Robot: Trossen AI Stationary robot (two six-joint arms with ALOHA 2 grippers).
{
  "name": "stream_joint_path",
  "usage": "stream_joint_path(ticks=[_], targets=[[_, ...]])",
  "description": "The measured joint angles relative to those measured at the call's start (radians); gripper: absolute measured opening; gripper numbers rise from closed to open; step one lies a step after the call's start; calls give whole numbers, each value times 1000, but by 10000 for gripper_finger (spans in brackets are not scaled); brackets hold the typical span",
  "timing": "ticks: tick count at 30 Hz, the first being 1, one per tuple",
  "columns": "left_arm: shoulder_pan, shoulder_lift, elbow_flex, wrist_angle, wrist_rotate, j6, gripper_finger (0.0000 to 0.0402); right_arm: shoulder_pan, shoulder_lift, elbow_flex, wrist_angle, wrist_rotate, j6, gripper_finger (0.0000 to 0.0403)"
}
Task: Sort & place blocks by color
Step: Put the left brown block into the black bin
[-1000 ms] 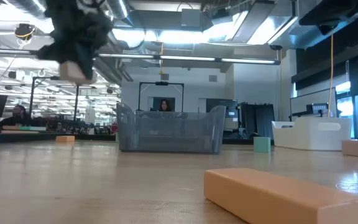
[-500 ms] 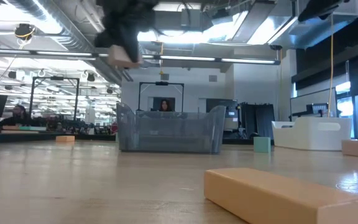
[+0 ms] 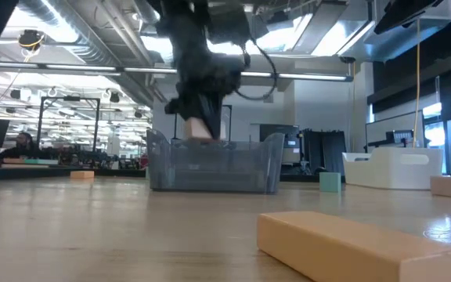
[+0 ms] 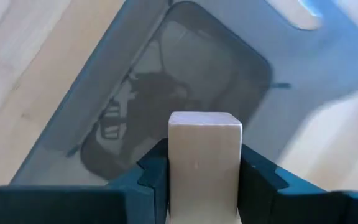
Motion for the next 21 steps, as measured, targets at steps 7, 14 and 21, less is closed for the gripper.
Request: stream_joint_path(ticks=[7, 14, 21], targets=[[4, 83, 0, -1, -33, 7, 122, 0, 0, 0, 1, 0, 0, 10], [4, 137, 0, 1, -33, -6, 122, 0, 0, 0, 1, 0, -1, 10], [8, 137, 0, 5, -64, -11, 154, 0, 0, 0, 1, 0, -1, 10]])
